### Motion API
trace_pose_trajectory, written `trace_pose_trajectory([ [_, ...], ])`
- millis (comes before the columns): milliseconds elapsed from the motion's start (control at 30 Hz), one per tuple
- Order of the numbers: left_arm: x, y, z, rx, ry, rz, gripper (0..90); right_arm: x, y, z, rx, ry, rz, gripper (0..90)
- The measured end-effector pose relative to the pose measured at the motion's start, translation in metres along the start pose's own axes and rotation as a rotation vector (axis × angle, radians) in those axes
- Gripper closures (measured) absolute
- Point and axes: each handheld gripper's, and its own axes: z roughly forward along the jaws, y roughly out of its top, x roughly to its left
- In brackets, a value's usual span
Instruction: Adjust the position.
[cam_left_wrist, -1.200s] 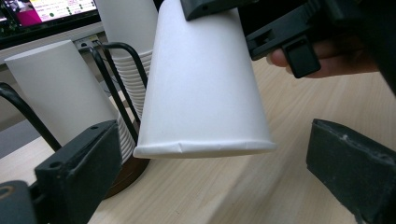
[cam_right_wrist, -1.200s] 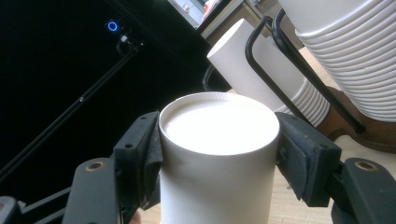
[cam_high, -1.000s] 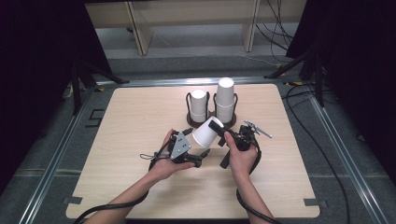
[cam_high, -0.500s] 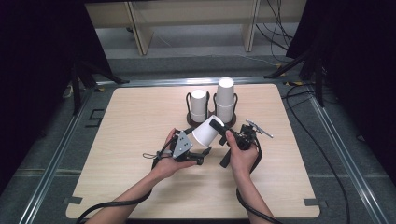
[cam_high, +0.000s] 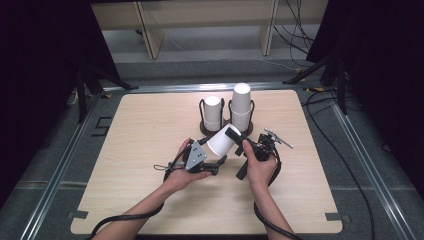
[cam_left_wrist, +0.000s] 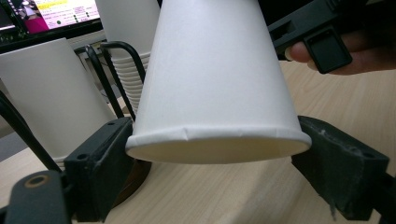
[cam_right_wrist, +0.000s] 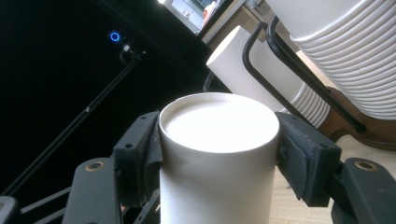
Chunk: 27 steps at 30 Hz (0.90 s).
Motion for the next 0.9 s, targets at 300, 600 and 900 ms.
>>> trace_pose_trajectory([
  [300, 0.0, 0.003, -0.003, -0.001, -0.005, 0.019, 20.9, 0.0, 0.0, -0.001, -0.017, -0.001, 0.02, 33.3],
  [600, 0.002, 0.006, -0.008, 0.003, -0.021, 0.01, 29.5, -0.002, 0.002, 0.0, -0.018, 0.026, 0.011, 31.1],
  [900, 0.005, 0.006, -0.011, 0.005, -0.036, -0.008, 33.2, -0.002, 0.001, 0.002, 0.008, 0.054, -0.008, 27.8],
])
